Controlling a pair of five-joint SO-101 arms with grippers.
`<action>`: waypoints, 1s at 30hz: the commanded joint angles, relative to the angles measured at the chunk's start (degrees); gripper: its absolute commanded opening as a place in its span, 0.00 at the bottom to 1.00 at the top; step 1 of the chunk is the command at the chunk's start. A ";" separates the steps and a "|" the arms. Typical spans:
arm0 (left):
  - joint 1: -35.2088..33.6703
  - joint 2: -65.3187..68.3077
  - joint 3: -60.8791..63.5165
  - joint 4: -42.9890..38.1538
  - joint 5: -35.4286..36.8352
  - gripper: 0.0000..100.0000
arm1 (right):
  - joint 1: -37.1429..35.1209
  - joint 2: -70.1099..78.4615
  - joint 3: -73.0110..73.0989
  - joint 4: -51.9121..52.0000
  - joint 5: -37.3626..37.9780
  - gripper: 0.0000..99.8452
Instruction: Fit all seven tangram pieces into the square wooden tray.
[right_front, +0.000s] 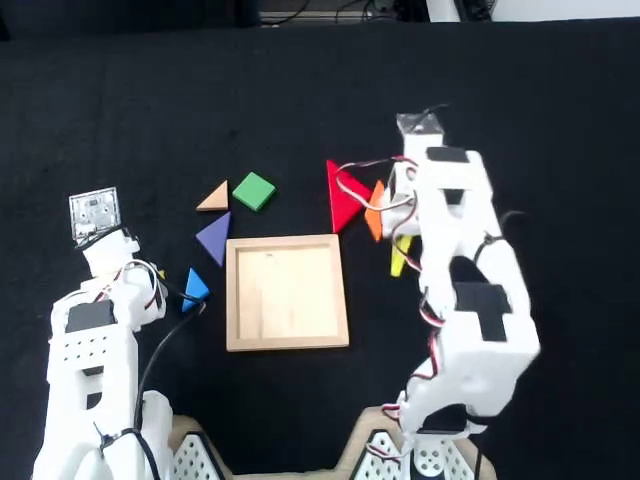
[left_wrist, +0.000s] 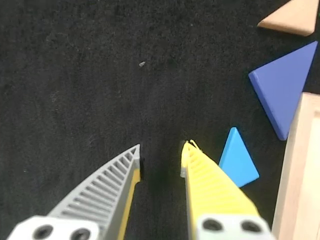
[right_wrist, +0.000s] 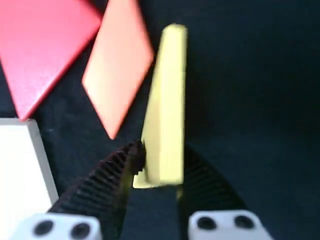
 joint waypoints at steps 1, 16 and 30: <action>0.57 -0.18 -0.22 -1.05 -0.35 0.14 | 1.49 -5.67 0.84 -0.70 0.00 0.03; 0.57 -0.09 -0.13 -1.23 -0.18 0.14 | 0.79 -10.59 -1.80 2.99 4.57 0.01; 0.57 -0.09 -0.13 -1.67 -0.09 0.14 | -13.45 -16.04 -15.52 23.74 37.71 0.01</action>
